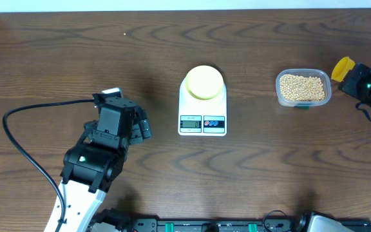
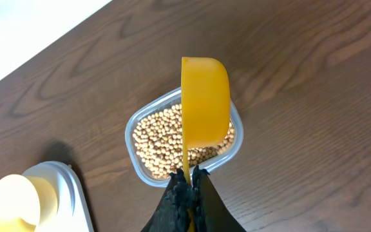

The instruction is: Scoop item into bowl and weigh 50g on scale

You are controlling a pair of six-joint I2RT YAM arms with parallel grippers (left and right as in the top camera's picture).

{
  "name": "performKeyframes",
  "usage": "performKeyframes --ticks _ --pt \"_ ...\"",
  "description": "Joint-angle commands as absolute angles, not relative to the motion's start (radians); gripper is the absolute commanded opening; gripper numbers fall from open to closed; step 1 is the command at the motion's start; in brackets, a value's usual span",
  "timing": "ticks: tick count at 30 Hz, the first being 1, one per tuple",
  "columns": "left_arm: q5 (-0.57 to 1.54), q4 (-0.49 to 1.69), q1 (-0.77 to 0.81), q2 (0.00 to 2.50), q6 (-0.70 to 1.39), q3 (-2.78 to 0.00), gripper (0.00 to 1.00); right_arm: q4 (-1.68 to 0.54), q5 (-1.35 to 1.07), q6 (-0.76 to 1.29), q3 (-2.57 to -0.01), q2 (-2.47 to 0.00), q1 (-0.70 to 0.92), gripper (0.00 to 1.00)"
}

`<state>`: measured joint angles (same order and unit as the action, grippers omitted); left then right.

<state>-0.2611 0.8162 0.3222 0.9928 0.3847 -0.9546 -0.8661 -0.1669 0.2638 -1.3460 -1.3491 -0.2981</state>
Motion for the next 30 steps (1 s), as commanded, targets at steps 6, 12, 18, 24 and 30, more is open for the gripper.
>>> performKeyframes --ticks 6,12,18,24,30 --pt "-0.271 0.822 0.317 0.993 0.378 -0.952 0.98 -0.871 -0.272 0.284 -1.346 -1.353 -0.299 0.01" --pt "-0.271 0.822 0.317 0.993 0.378 -0.952 0.98 -0.820 -0.291 0.303 -1.346 -1.353 -0.299 0.01" --pt "-0.271 0.822 0.317 0.993 0.378 -0.952 0.98 -0.755 -0.290 0.329 -1.346 -1.353 -0.299 0.01" --pt "-0.271 0.822 0.317 0.993 0.378 -0.952 0.98 -0.766 -0.339 0.329 -1.346 -1.353 -0.299 0.01" --pt "-0.271 0.815 0.317 0.993 0.378 -0.952 0.98 -0.781 -0.377 0.329 -1.346 -1.353 -0.299 0.01"
